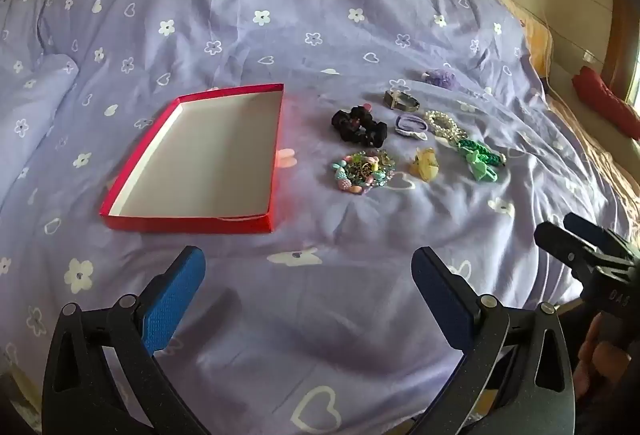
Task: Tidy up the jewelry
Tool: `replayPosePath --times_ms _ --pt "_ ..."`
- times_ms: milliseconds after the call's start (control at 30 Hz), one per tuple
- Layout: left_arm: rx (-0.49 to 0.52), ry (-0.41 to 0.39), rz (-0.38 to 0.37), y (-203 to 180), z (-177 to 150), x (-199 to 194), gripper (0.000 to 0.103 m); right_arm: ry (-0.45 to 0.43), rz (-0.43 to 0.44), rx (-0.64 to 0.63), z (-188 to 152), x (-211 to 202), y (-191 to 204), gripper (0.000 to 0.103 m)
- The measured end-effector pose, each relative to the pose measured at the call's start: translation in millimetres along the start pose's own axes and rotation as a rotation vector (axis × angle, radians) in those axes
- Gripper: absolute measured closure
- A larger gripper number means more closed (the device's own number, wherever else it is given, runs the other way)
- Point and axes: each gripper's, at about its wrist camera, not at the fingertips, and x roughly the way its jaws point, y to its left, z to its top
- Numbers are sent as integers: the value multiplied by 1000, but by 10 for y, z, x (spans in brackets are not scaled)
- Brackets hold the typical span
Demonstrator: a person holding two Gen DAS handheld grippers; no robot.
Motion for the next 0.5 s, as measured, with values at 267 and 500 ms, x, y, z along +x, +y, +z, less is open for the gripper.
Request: replayPosePath --times_ms 267,500 --pt "2 19 -2 8 -23 -9 0 4 47 9 24 -21 87 4" --pt "-3 21 -6 -15 -17 9 0 0 -6 -31 52 -59 155 4"
